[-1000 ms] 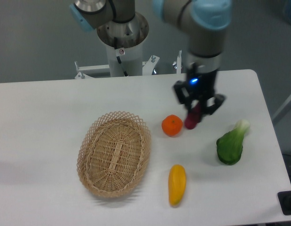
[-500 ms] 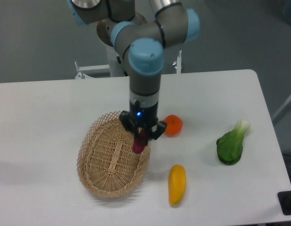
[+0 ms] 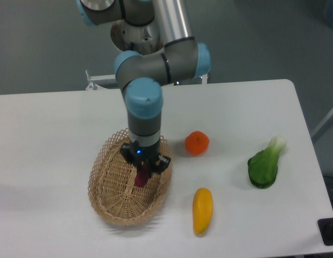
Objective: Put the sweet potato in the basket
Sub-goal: 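Carry the sweet potato over the wicker basket and lower it, then open the gripper to release the sweet potato into the basket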
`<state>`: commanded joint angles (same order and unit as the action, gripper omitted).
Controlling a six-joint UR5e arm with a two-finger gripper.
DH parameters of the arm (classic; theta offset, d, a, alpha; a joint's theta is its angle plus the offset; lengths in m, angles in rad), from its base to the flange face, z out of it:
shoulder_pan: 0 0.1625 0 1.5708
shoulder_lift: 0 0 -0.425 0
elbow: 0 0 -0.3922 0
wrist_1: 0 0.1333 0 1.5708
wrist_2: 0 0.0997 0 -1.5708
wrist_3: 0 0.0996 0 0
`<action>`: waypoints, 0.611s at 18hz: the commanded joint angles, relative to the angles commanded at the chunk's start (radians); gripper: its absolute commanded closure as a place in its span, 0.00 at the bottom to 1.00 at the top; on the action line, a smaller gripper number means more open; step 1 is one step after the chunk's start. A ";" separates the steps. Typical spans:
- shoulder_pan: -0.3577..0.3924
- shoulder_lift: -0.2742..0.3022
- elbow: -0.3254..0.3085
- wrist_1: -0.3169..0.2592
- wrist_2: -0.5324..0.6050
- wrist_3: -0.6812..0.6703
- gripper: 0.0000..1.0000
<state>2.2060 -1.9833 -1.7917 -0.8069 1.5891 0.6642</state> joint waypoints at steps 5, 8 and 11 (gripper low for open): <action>-0.026 -0.012 -0.002 -0.002 0.000 -0.003 0.66; -0.040 -0.025 -0.017 0.000 0.002 -0.005 0.65; -0.051 -0.023 -0.031 0.000 0.002 -0.003 0.65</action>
<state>2.1553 -2.0064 -1.8224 -0.8069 1.5907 0.6611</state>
